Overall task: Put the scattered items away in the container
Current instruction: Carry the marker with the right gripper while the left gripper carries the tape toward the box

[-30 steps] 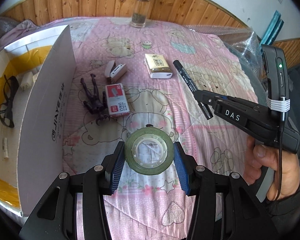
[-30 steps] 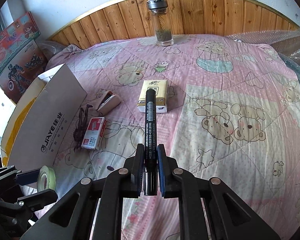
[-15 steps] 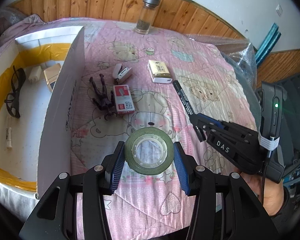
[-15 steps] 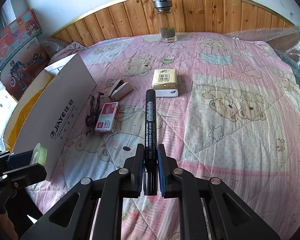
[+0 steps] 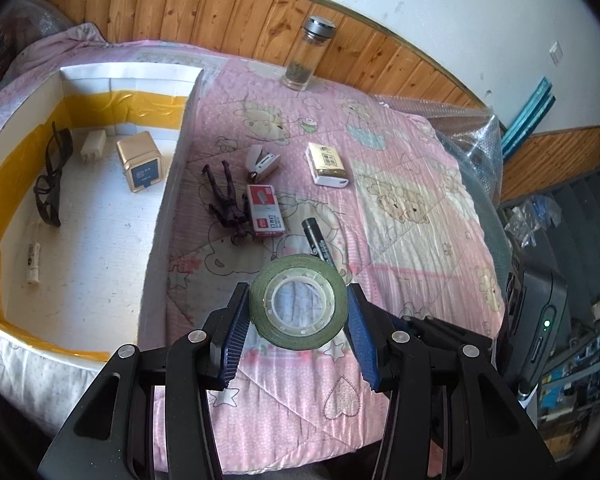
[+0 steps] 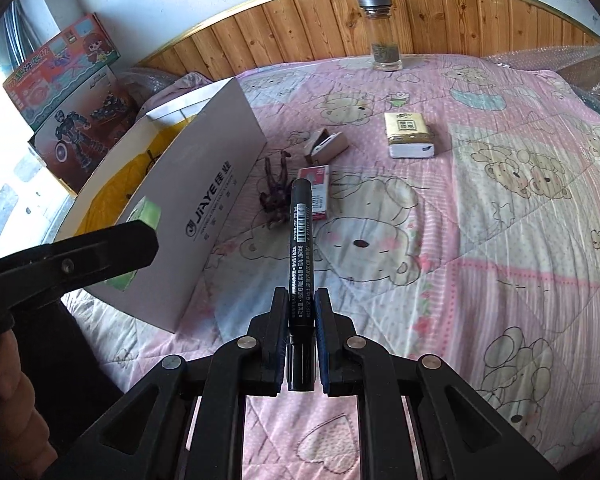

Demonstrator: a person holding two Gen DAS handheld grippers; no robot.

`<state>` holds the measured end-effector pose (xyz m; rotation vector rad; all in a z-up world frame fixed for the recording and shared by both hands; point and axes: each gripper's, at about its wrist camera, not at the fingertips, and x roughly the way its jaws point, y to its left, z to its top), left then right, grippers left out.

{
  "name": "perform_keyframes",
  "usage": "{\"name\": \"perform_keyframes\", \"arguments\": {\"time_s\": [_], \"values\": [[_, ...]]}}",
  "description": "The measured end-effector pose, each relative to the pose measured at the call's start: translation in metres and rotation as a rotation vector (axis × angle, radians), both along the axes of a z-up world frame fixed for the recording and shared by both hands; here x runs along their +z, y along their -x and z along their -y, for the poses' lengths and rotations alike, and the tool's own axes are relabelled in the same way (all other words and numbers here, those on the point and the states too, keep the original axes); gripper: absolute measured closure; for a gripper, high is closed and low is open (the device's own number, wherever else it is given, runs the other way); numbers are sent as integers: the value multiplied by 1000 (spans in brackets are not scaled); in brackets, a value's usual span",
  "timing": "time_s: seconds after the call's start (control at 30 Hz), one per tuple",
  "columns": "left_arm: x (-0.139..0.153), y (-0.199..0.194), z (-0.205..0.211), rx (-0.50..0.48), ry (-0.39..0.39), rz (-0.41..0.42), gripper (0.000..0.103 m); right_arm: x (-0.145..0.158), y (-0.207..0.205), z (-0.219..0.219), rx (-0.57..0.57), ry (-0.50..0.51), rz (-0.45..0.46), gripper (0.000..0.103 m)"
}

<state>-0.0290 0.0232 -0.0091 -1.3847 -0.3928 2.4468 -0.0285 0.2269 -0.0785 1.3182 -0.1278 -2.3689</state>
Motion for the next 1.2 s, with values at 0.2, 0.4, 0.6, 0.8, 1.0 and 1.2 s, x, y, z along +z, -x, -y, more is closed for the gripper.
{"name": "perform_keyframes", "arguments": {"time_s": [0.2,0.4,0.6,0.8,1.0,1.2], "values": [[3,-5,27,49,-37,-7,54,15,-5,17,27,6,-15,89],[1,-7,56,104,-70,-2,54,36,-11,37,65,12,-42,89],[0,-9,83,149,-101,-5,54,48,-14,59,100,16,-53,89],[-1,-8,107,187,-134,-6,54,60,-15,79,131,22,-57,89],[-2,-6,125,211,-158,-6,54,67,-13,100,162,28,-57,89],[-2,-2,143,237,-182,-10,54,73,-9,121,187,36,-55,89]]}}
